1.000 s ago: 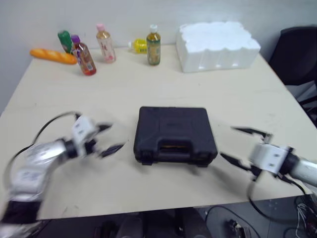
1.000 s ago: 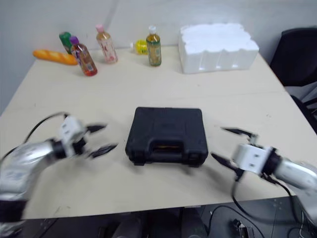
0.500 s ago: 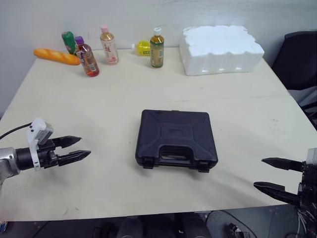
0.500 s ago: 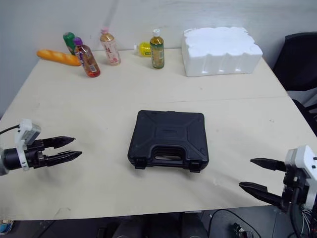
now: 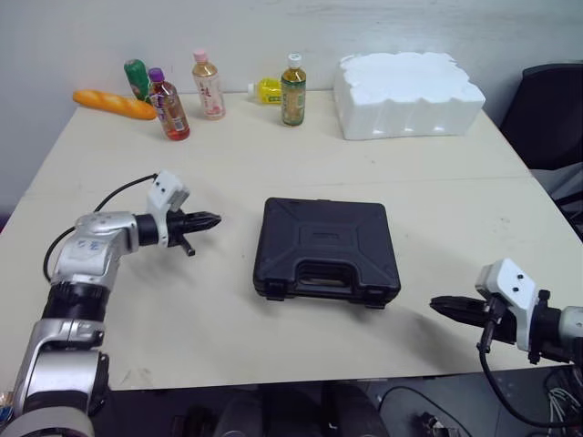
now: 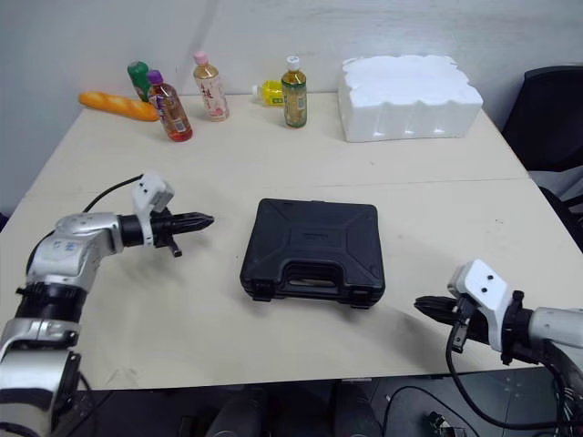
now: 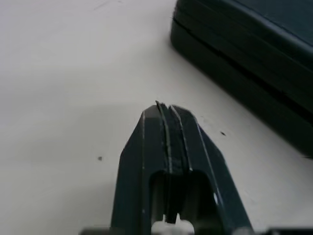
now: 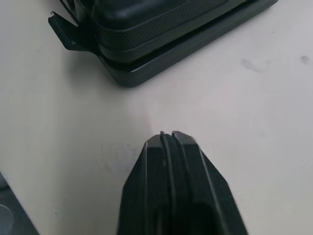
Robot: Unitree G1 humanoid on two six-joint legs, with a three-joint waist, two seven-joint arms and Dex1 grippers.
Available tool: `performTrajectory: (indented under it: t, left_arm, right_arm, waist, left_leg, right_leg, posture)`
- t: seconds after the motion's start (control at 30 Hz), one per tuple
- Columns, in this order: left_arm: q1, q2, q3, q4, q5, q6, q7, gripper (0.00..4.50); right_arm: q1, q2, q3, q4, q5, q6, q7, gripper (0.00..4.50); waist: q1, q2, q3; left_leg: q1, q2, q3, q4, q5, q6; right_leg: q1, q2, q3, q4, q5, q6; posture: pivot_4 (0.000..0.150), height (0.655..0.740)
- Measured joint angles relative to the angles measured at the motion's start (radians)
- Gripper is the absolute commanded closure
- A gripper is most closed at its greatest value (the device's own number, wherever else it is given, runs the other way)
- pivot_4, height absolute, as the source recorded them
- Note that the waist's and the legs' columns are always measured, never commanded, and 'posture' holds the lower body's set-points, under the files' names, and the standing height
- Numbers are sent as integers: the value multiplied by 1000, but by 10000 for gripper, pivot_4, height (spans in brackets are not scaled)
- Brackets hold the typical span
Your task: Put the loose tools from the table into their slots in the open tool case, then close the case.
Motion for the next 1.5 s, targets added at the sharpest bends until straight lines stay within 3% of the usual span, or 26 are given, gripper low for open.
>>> performTrajectory:
  t: [0.43, 0.83, 1.1, 1.3, 1.5]
  left_arm:
    - [-382, -256, -82, 601, 211, -262, 101, 45000]
    - [-513, -369, -75, 825, 302, -394, 175, 45000]
    - [-509, -325, -77, 828, 332, -448, 0, 45000]
    - [-431, -277, -117, 737, 333, -482, -320, 45000]
    - [-411, -268, -117, 688, 333, -476, -356, 45000]
  right_arm:
    - [-145, 1, 150, -34, -33, 50, -5, 44894]
    - [-210, 1, 226, -32, -58, 51, 30, 44894]
    - [-241, 2, 244, 8, -83, 43, 44, 44894]
    - [-218, -37, 188, 50, -112, 26, 73, 44894]
    - [-184, -54, 166, 71, -127, 17, 97, 44894]
  waist:
    - [2, -2, 1]
    - [1, -2, 1]
    - [0, -2, 1]
    - [5, -2, 1]
    - [1, -2, 1]
  left_leg:
    - [-12, -1, 1, 14, -3, 5]
    - [-12, -2, 2, 14, -3, 5]
    - [-11, -2, 4, 14, -1, 1]
    - [-12, -1, 5, 15, -1, 1]
    - [-11, 0, 5, 15, -4, 6]
  right_leg:
    - [-4, 1, -1, 2, 2, 4]
    - [-4, 2, -1, 2, 3, 5]
    - [-5, 1, -1, 2, 3, 5]
    - [-5, 0, 0, 2, 3, 5]
    - [-5, 0, 0, 3, 3, 5]
  posture:
    - [1500, 7383]
    - [1500, 7383]
    - [1500, 7383]
    - [1500, 7383]
    - [1500, 7383]
